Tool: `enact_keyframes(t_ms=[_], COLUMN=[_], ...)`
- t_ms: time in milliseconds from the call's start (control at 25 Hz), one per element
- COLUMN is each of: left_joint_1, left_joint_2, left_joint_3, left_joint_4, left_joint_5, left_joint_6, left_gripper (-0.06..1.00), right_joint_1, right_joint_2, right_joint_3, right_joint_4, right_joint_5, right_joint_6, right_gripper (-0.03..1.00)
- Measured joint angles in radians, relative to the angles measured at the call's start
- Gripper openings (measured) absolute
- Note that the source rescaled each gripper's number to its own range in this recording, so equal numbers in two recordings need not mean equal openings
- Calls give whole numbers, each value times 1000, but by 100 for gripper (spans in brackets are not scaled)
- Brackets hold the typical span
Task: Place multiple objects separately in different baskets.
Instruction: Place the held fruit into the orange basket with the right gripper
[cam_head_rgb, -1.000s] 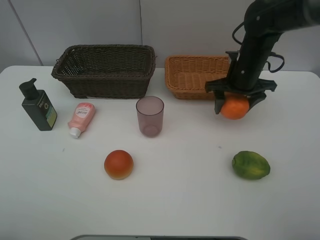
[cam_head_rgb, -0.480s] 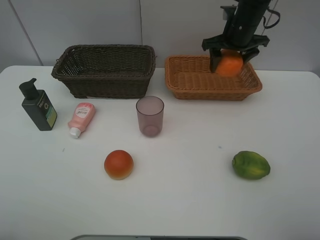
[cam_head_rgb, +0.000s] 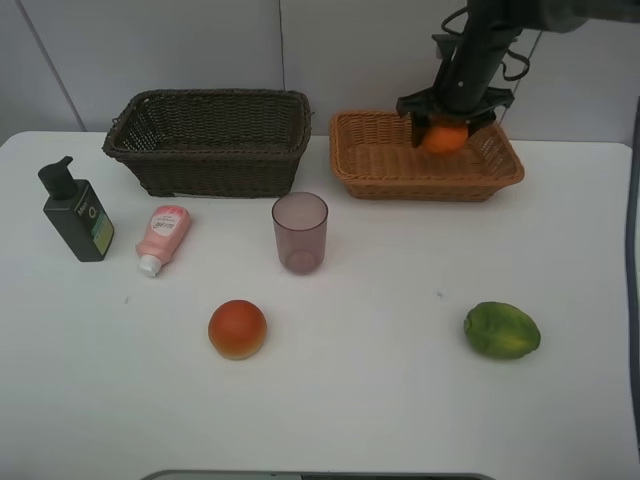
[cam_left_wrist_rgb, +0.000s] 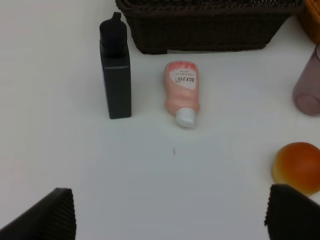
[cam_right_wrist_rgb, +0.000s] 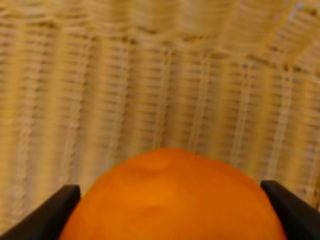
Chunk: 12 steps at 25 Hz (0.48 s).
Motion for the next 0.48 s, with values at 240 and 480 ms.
enact_keyframes(t_ms=[240,480], left_joint_1=[0,0], left_joint_2=[0,0], left_joint_3=[0,0], left_joint_4=[0,0], left_joint_5=[0,0], left_joint_6=[0,0], left_gripper=[98,98], right_joint_1=[-11,-11], right_joint_2=[54,86], right_joint_3=[0,0], right_joint_4=[-7,-7], right_joint_5=[-87,-123], right_joint_6=[2,17], right_gripper=[42,42])
